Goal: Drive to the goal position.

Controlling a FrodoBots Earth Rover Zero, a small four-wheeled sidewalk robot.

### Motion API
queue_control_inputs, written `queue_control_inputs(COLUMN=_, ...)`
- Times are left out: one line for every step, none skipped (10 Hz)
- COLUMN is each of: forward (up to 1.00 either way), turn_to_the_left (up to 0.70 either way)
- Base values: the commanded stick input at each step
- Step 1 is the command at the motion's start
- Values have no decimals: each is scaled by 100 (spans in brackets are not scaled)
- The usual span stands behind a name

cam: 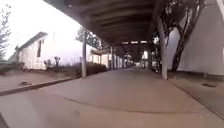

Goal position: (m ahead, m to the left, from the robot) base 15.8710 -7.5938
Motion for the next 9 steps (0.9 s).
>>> queue_control_inputs(forward=85, turn_to_the_left=0)
queue_control_inputs(forward=85, turn_to_the_left=0)
queue_control_inputs(forward=85, turn_to_the_left=0)
queue_control_inputs(forward=85, turn_to_the_left=-34)
queue_control_inputs(forward=85, turn_to_the_left=-34)
queue_control_inputs(forward=85, turn_to_the_left=-34)
queue_control_inputs(forward=85, turn_to_the_left=-34)
queue_control_inputs(forward=85, turn_to_the_left=-26)
queue_control_inputs(forward=85, turn_to_the_left=-8)
